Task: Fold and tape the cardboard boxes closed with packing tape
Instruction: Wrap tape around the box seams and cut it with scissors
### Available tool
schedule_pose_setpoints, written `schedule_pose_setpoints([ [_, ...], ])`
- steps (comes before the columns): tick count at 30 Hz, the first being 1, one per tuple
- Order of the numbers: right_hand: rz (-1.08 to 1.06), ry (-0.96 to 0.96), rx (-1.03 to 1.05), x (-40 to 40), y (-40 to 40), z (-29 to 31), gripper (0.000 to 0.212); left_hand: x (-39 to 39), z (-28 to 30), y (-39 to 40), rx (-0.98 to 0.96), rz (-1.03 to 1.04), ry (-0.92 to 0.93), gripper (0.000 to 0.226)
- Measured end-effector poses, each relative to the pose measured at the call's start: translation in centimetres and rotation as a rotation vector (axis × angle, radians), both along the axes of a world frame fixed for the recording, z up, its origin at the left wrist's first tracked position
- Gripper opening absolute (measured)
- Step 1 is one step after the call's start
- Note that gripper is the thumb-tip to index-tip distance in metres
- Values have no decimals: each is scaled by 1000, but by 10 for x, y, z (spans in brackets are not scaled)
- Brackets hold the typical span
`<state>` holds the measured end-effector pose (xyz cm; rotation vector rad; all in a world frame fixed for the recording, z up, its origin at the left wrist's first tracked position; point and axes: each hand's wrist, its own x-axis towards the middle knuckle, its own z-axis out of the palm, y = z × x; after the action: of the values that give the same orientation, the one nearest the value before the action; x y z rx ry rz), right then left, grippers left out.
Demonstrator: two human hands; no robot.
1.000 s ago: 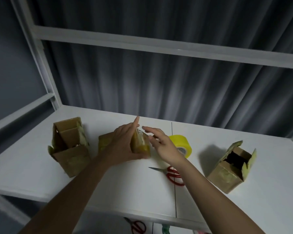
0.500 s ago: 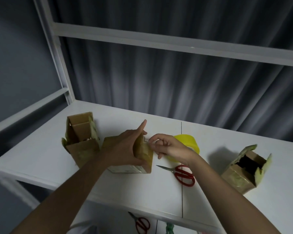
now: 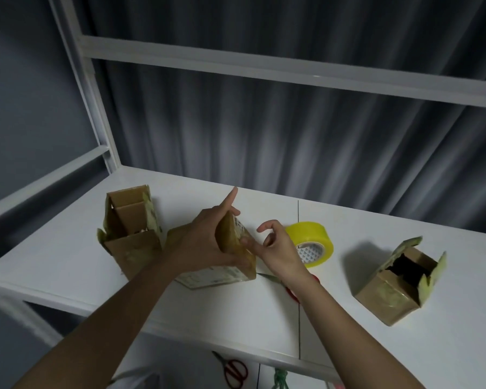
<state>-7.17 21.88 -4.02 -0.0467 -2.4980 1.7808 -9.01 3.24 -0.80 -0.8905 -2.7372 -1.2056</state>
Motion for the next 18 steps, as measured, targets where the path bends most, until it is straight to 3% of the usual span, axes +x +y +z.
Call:
schedule_pose_setpoints([
  [2, 86, 31, 47, 1, 5, -5, 39, 0, 0, 1, -23, -27, -4, 119],
  [6, 87, 231, 354, 6, 22, -24, 41, -1, -11, -5, -83, -2, -44, 117],
  [9, 79, 101, 83, 18, 12, -27, 33, -8, -13, -5, -204, 15, -61, 130],
  [13, 105, -148, -116, 27, -6, -42, 46, -7, -28, 17, -495, 37, -105, 136],
  [15, 84, -239, -157, 29, -7, -53, 49, -5, -36, 25, -448, 38, -160, 121],
  [18, 35, -304, -94, 31, -6, -56, 42, -5, -37, 17, -121, 166, -176, 83],
])
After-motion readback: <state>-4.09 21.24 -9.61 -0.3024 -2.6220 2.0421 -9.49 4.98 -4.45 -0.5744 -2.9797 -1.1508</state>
